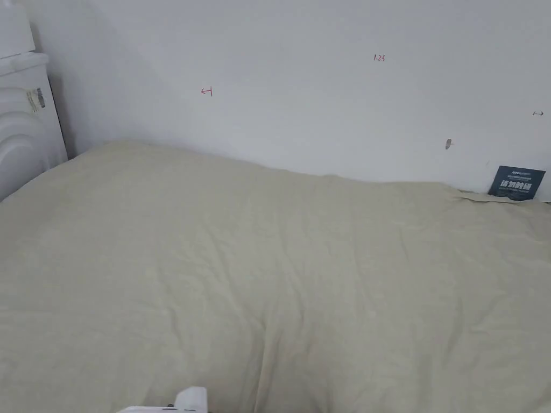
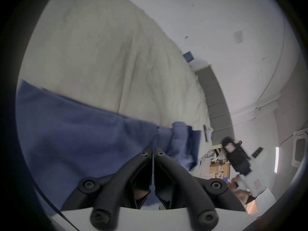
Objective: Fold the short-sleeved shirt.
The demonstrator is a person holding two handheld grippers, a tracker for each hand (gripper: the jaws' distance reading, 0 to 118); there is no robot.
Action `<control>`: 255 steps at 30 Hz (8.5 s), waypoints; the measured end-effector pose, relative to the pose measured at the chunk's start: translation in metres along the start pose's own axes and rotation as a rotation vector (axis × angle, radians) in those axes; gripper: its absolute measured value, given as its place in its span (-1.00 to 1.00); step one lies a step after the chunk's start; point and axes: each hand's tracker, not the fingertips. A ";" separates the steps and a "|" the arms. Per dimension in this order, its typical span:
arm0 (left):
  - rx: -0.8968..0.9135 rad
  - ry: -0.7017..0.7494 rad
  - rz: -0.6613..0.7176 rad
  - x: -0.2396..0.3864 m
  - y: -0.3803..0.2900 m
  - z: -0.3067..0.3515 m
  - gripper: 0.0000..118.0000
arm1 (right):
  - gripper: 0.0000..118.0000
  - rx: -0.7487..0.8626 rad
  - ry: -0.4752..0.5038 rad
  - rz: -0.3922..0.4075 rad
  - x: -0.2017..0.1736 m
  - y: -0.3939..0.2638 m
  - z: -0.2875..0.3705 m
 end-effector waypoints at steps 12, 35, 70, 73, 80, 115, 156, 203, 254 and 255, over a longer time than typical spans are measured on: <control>0.039 0.161 0.000 -0.093 0.013 0.110 -0.38 | -0.99 0.005 0.056 0.021 -0.021 0.006 -0.008; -0.012 0.169 0.000 -0.087 0.018 0.057 -0.89 | -0.99 -0.018 0.053 0.018 -0.017 -0.001 -0.006; -0.139 0.361 -0.465 0.152 -0.010 -0.004 -0.90 | -0.99 0.042 0.015 -0.029 0.004 -0.001 -0.006; -0.200 0.354 -0.450 0.151 -0.020 -0.056 -0.90 | -0.99 0.039 0.004 -0.038 0.007 -0.002 -0.005; -0.260 0.342 -0.336 0.120 -0.025 -0.117 -0.80 | -0.99 0.034 -0.013 -0.043 0.015 -0.005 -0.001; 0.094 -0.037 -0.170 0.073 -0.041 -0.032 -0.98 | -0.99 0.036 0.051 -0.027 -0.003 -0.027 0.001; -0.142 -0.060 -0.075 -0.050 0.010 -0.033 -0.64 | -0.99 -0.105 0.139 0.009 -0.069 -0.090 -0.085; -0.015 1.063 -0.028 -0.213 0.183 0.346 -0.52 | -0.99 -0.025 0.088 0.058 -0.075 -0.045 -0.072; 0.747 0.682 -0.670 0.100 -0.037 0.018 -1.00 | -0.99 0.176 -0.094 0.005 -0.014 0.022 -0.043; 0.742 0.696 -0.676 0.100 -0.037 0.017 -1.00 | -0.99 0.178 -0.102 0.016 -0.015 0.025 -0.042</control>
